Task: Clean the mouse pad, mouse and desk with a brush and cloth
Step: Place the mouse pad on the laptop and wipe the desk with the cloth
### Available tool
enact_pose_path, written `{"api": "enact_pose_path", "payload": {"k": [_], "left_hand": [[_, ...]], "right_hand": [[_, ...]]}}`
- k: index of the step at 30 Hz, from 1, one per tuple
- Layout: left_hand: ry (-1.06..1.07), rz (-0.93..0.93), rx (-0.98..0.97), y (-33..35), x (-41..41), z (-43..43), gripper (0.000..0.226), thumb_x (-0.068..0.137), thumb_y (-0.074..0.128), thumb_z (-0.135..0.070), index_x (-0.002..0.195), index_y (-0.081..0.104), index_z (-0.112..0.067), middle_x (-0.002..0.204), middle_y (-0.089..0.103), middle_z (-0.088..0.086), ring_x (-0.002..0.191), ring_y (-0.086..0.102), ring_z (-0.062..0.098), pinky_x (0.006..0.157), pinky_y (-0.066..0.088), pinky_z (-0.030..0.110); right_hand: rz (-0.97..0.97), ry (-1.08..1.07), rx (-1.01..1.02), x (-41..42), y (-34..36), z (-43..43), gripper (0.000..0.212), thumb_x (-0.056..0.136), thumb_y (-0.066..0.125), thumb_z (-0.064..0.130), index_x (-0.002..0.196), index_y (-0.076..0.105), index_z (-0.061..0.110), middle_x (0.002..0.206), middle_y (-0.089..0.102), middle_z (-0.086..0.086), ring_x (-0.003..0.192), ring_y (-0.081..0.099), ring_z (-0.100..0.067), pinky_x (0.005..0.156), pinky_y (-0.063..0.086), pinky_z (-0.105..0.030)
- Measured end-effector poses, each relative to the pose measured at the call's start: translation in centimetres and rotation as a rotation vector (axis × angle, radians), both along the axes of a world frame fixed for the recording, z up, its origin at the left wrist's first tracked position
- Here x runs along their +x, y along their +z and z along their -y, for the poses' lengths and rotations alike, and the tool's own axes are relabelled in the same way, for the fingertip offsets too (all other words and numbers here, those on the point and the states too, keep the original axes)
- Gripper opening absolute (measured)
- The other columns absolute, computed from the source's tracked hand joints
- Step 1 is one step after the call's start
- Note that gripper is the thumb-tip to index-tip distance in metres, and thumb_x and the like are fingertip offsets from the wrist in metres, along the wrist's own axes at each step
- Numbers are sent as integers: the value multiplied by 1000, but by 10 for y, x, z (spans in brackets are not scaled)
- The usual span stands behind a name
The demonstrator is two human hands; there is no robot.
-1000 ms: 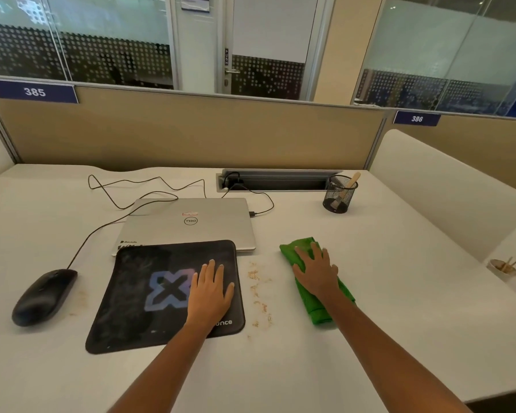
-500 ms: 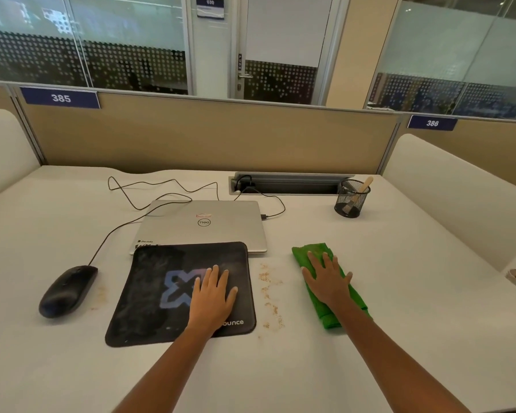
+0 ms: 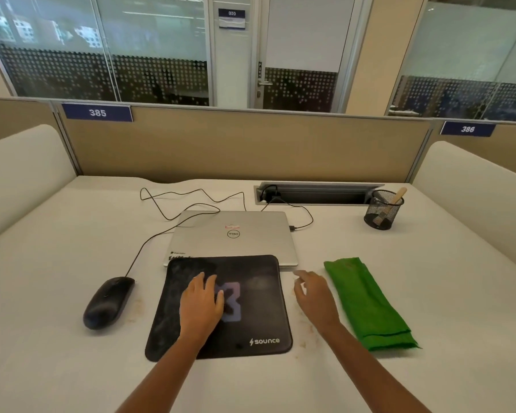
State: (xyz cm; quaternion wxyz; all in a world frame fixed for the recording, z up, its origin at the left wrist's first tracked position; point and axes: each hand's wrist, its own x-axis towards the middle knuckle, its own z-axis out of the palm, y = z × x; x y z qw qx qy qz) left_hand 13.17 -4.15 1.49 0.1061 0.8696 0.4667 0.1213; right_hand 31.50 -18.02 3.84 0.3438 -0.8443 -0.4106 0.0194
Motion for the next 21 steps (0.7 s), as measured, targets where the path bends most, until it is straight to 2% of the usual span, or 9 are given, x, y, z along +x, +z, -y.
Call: {"api": "enact_pose_path", "payload": {"k": [4, 9, 12, 16, 21], "left_hand": [[117, 29, -40, 4, -20, -19, 48, 98, 41, -33, 143, 33, -17, 152, 28, 10, 140, 30, 24, 111, 32, 31], [263, 162, -144, 11, -32, -37, 46, 97, 42, -18, 141, 32, -10, 138, 43, 15, 125, 44, 28, 104, 39, 36], [306, 230, -184, 13, -36, -44, 46, 97, 41, -13, 141, 31, -8, 134, 48, 16, 123, 46, 31, 103, 39, 39], [378, 231, -233, 16, -40, -55, 47, 97, 42, -15, 142, 30, -5, 138, 46, 17, 127, 43, 33, 104, 37, 39], [376, 157, -245, 17, -43, -64, 36, 100, 38, -23, 132, 47, -9, 131, 50, 14, 123, 45, 28, 101, 39, 34]], "right_hand": [[-129, -21, -60, -17, 0, -21, 33, 94, 46, 17, 125, 55, 9, 118, 62, -11, 110, 55, -25, 95, 43, -32], [-124, -85, -174, -25, -5, -33, 34, 95, 46, 25, 123, 55, 8, 116, 62, -10, 108, 57, -23, 90, 45, -28], [-126, -131, -201, -28, -8, -37, 33, 95, 46, 25, 120, 57, 7, 116, 63, -11, 107, 58, -24, 88, 45, -28], [-165, -200, -264, -29, -6, -41, 34, 94, 47, 28, 116, 56, 4, 118, 58, -15, 111, 55, -28, 91, 45, -34], [-230, -253, -254, -28, -1, -47, 32, 94, 50, 25, 119, 56, 6, 124, 51, -14, 112, 55, -28, 93, 46, -35]]}}
